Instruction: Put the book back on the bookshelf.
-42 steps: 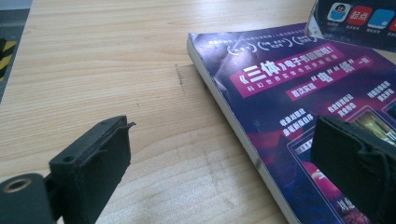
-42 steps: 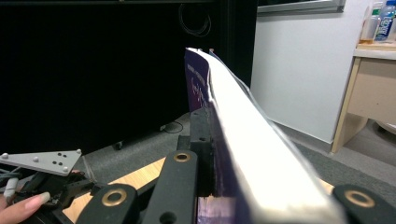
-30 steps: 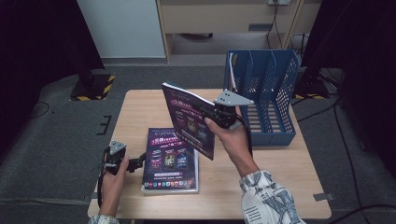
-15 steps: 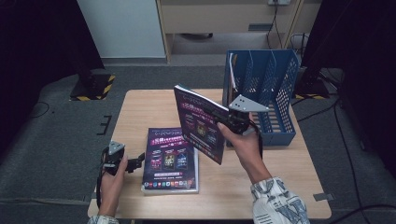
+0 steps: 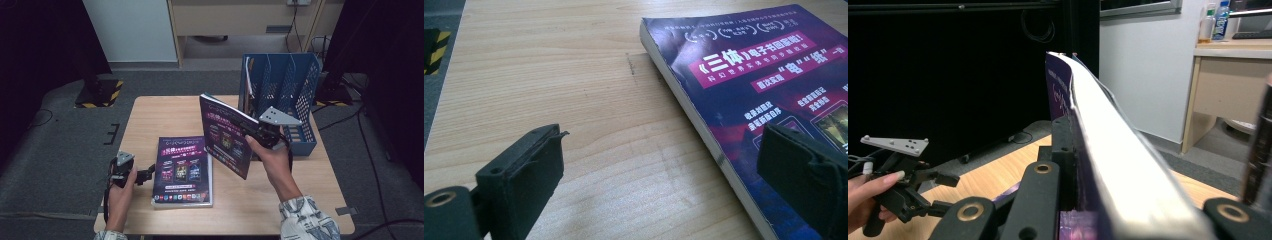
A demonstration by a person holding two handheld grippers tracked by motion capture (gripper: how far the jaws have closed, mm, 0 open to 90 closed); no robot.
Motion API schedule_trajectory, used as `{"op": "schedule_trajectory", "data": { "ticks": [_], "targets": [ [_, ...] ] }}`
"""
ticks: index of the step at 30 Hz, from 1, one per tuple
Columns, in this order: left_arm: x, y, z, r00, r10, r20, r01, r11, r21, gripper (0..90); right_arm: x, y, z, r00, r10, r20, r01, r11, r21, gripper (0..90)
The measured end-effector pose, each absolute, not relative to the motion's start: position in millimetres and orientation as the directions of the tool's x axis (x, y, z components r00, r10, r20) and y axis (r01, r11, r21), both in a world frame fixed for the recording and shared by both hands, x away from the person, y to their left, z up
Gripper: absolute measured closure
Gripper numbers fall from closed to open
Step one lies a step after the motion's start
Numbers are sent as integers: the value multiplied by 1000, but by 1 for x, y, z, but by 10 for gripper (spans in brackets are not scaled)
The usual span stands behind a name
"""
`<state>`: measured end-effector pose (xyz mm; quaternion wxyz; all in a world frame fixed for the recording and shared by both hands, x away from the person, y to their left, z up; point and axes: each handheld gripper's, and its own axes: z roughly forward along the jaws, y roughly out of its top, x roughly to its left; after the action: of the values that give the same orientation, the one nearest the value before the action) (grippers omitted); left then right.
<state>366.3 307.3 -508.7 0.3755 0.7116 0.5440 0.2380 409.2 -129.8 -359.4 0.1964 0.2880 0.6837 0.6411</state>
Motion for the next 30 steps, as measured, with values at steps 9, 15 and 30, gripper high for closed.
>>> {"op": "schedule_trajectory", "data": {
  "ticks": [9,15,30],
  "targets": [
    [366,307,-509,295,953,-69,596,-127,793,43,406,-144,-365,-743,661,105,150,11,989,841],
    [367,307,-509,295,953,-68,596,-128,793,44,406,-149,-366,-739,665,106,151,11,988,841],
    [367,309,-509,294,953,-71,594,-124,795,45,405,-155,-368,-733,672,107,154,11,988,841]
  ]
}}
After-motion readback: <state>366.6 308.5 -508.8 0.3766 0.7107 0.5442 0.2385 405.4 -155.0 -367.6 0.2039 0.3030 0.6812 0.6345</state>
